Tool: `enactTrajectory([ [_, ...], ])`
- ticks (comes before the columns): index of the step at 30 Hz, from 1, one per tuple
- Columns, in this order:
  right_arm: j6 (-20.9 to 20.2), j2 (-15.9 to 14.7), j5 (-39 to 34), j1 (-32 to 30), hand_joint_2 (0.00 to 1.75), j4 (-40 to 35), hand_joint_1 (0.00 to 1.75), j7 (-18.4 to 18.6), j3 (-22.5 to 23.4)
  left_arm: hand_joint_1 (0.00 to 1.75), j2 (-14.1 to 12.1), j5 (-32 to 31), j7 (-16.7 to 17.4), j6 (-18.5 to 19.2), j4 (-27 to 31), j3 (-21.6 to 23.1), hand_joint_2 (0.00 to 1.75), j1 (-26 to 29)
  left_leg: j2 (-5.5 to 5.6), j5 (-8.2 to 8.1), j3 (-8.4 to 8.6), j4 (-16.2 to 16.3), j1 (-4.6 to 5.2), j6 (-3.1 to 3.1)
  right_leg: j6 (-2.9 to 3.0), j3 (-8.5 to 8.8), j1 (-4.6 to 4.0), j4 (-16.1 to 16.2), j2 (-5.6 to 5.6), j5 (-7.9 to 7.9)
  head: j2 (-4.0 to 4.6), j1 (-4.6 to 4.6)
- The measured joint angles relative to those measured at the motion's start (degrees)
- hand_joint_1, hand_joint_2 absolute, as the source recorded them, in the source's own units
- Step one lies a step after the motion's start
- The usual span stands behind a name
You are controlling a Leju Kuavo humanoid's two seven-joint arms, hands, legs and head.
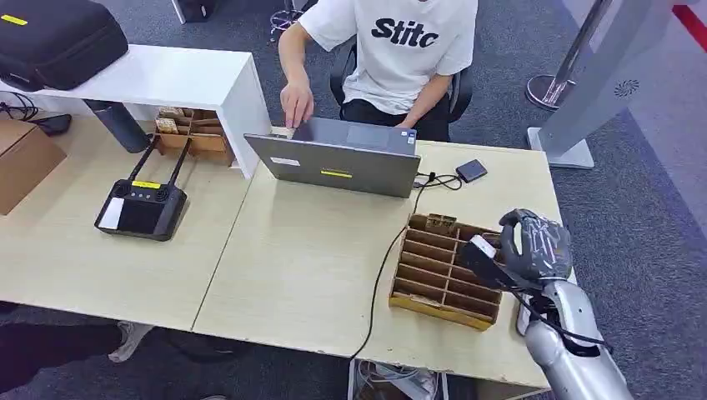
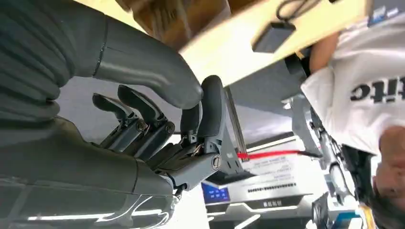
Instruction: Pass the card to the sensor for recognition and then transmit it.
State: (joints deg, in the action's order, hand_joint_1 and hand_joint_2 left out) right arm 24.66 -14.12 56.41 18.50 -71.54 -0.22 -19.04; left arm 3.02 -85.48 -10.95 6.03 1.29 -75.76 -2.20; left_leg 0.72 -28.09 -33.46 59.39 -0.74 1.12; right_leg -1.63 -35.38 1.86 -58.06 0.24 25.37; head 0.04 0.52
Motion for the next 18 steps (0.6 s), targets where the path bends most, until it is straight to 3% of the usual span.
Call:
enactTrajectory([
  [5, 2.51, -0.02, -0.37, 0.59, 1.75, -4.38, 1.75, -0.35, 1.35, 0.00, -0.04, -0.04, -0.22, 0.42, 0.00, 0.00, 1.75, 0.03, 0.01, 0.00, 0.00, 0.00, 0.00, 0.00, 0.00, 0.00, 0.00, -0.01, 0.00, 0.00, 0.00, 0.00],
  [15, 3.12, -0.28, -0.35, 2.07, 1.75, -13.26, 1.75, -0.83, 3.34, 0.00, -0.24, -0.04, -0.46, 1.01, 0.00, 0.00, 1.75, 0.08, 0.00, 0.00, 0.01, 0.00, 0.00, 0.00, 0.00, 0.00, 0.00, 0.00, 0.00, 0.00, 0.00, -0.02],
  [16, 3.34, -0.28, -0.42, 2.09, 1.75, -13.64, 1.57, -1.18, 3.41, 0.00, -0.24, -0.04, -0.46, 1.03, 0.00, 0.00, 1.75, 0.08, 0.00, 0.00, 0.01, 0.00, 0.00, 0.00, 0.00, 0.00, 0.00, 0.00, 0.00, 0.00, 0.00, 0.00],
  [17, 3.69, -0.33, -0.63, 2.13, 1.75, -14.38, 0.72, -1.46, 3.48, 0.00, -0.24, -0.04, -0.46, 1.09, 0.00, 0.00, 1.75, 0.07, 0.00, 0.00, 0.01, 0.00, 0.00, 0.00, 0.00, 0.00, 0.00, 0.00, 0.00, 0.00, 0.00, 0.00],
  [18, 3.71, -0.35, -0.81, 2.20, 1.75, -14.84, 0.00, -1.55, 3.52, 0.00, -0.24, -0.04, -0.46, 1.18, 0.00, 0.00, 1.75, 0.07, -0.01, 0.00, 0.01, 0.00, 0.00, 0.00, 0.00, 0.00, 0.00, 0.00, 0.00, 0.00, 0.00, 0.00],
])
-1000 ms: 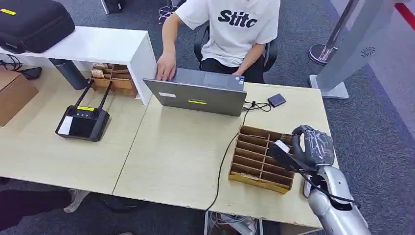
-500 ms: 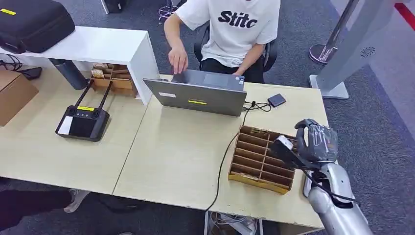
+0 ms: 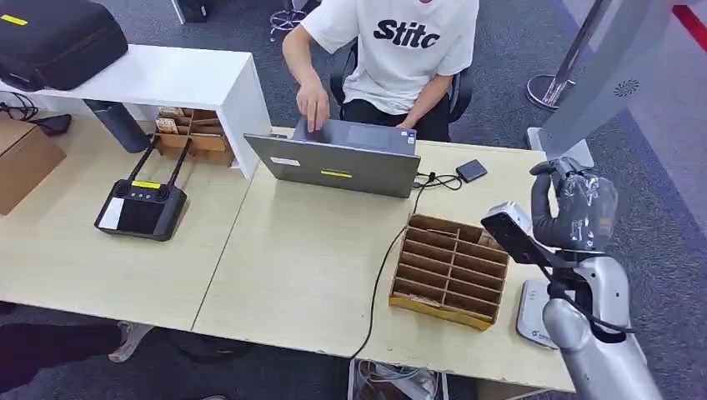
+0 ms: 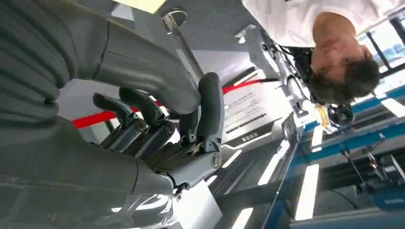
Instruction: Pass the card to the sensor for recognition and then transmit it.
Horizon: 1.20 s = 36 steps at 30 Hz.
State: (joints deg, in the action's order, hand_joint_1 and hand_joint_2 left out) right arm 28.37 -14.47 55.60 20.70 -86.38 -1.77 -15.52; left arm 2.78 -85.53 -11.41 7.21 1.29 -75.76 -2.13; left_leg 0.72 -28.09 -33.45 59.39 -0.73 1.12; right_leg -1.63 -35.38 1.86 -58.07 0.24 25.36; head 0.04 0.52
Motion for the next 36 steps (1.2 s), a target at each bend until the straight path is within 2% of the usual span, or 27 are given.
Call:
enactTrajectory([
  [7, -4.16, -0.24, -2.43, 0.15, 1.75, -0.70, 0.00, -0.02, -0.18, 0.00, 0.00, 0.00, 0.41, 0.17, 0.00, 0.00, 1.75, 0.00, 0.00, 0.00, 0.00, 0.00, 0.00, 0.00, 0.00, 0.00, 0.00, 0.00, 0.00, 0.00, 0.00, 0.00],
  [15, -4.98, -0.42, -2.80, -0.37, 1.75, -0.08, 0.00, -0.02, -0.57, 0.00, 0.00, 0.00, 0.48, 0.17, 0.00, 0.00, 1.75, 0.00, 0.00, 0.00, 0.00, 0.00, 0.00, 0.00, 0.00, 0.00, 0.00, 0.00, 0.00, 0.00, 0.00, 0.00],
  [30, -15.62, -2.06, -5.14, -2.61, 1.75, 5.01, 0.00, 2.21, -2.14, 0.00, 0.09, 0.07, 1.07, -0.79, 0.00, 0.00, 1.75, -0.03, 0.00, 0.00, 0.00, 0.00, 0.00, 0.00, 0.00, 0.00, 0.00, 0.01, 0.00, 0.00, 0.00, -0.02],
  [36, -17.27, -2.60, -5.27, -2.91, 1.75, 6.34, 0.00, 2.25, -3.03, 0.00, 0.20, 0.07, 1.20, -1.20, 0.00, 0.00, 1.75, -0.03, 0.00, 0.00, 0.00, 0.00, 0.00, 0.00, 0.00, 0.00, 0.00, 0.01, 0.00, 0.00, 0.00, 0.00],
])
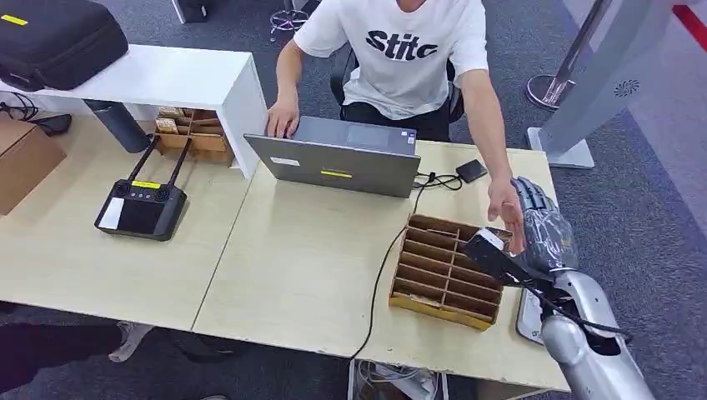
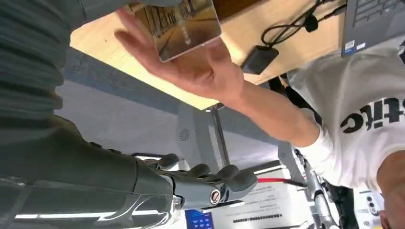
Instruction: Pass the card to the sensor for recognition and then transmit it.
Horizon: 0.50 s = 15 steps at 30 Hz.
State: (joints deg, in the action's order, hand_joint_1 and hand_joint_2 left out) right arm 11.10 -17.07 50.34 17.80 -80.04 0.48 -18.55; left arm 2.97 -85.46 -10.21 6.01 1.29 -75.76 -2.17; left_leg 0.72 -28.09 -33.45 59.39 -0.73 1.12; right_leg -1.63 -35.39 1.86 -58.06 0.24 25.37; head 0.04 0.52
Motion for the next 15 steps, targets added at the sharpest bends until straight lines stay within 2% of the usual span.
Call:
enactTrajectory([
  [15, 0.17, -0.48, -0.04, -0.31, 1.75, 0.28, 0.00, -0.53, -1.88, 0.00, 0.09, 0.00, 0.00, -0.04, 0.00, 0.00, 1.75, -0.02, -0.01, 0.00, 0.00, 0.00, 0.00, 0.00, 0.00, 0.00, 0.00, 0.00, 0.01, 0.00, 0.00, 0.00],
])
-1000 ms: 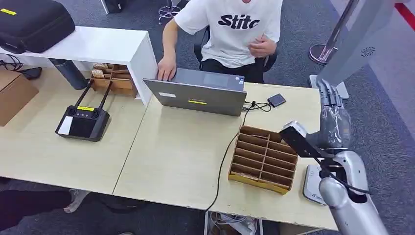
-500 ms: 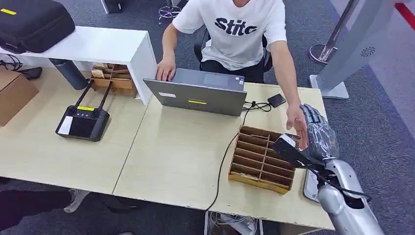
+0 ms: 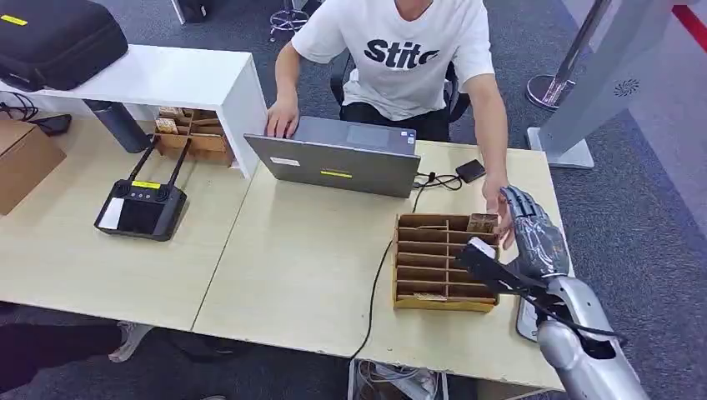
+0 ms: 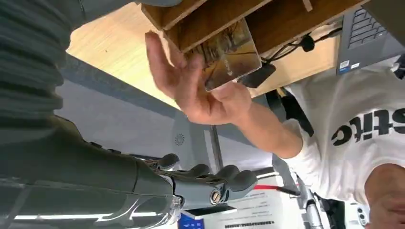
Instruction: Pass the card to the sensor for recognition and then transmit it.
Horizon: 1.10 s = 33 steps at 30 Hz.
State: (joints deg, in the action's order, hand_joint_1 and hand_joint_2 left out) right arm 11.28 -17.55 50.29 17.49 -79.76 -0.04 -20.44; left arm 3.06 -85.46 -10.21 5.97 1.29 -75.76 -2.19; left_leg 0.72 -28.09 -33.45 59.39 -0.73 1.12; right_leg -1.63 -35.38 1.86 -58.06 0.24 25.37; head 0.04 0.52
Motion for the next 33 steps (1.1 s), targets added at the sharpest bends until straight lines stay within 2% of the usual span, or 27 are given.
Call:
enactTrajectory([
  [23, 1.36, 0.00, -0.20, -0.23, 1.75, -1.05, 0.00, -0.63, -0.35, 0.00, 0.00, 0.11, -0.11, 0.39, 0.00, 0.00, 1.75, 0.07, 0.00, 0.00, 0.00, 0.00, 0.00, 0.00, 0.00, 0.00, 0.00, 0.00, 0.00, 0.00, 0.00, 0.00],
  [33, 3.15, 0.02, 2.62, -0.30, 1.75, -0.50, 0.00, -0.39, -0.52, 0.00, 0.00, 0.04, -0.11, 0.46, 0.00, 0.00, 1.75, 0.06, 0.01, 0.00, -0.01, 0.00, 0.00, 0.00, 0.00, 0.01, 0.00, 0.00, 0.00, 0.00, 0.00, 0.00],
])
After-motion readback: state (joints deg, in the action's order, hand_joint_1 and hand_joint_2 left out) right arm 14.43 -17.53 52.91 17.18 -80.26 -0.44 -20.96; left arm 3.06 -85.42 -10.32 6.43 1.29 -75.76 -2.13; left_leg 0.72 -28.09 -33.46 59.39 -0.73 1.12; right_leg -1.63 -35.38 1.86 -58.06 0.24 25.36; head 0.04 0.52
